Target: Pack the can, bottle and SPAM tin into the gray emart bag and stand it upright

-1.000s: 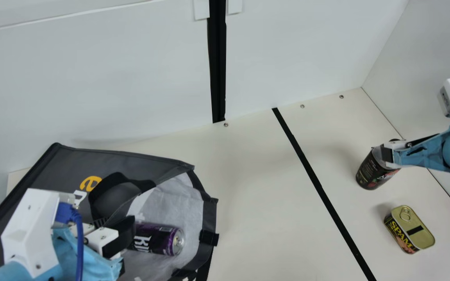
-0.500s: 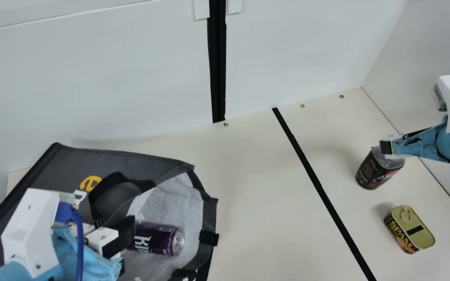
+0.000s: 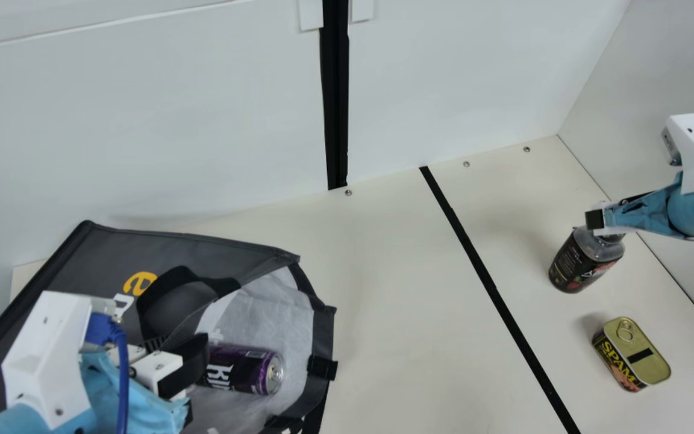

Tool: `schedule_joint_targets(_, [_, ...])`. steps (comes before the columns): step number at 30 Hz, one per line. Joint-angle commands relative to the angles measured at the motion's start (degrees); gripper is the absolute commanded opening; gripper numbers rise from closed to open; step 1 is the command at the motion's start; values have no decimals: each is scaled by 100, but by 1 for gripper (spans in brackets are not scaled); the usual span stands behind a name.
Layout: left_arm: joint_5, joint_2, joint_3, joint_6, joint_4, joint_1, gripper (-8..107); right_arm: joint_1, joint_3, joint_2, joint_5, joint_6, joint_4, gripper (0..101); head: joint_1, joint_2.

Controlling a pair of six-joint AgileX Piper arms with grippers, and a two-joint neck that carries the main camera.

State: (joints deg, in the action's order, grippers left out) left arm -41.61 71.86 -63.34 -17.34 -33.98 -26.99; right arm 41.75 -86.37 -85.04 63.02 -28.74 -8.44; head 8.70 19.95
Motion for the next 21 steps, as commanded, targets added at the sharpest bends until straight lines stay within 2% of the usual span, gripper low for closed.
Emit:
schedule_joint_targets(1, [0, 0, 0, 0, 0, 0, -8, 6, -20, -88, -2, 7, -28, 95, 130, 5])
schedule_joint_targets(21, [0, 0, 0, 0, 0, 0, -8, -1, -36, -845, -178, 65, -52, 95, 130, 5])
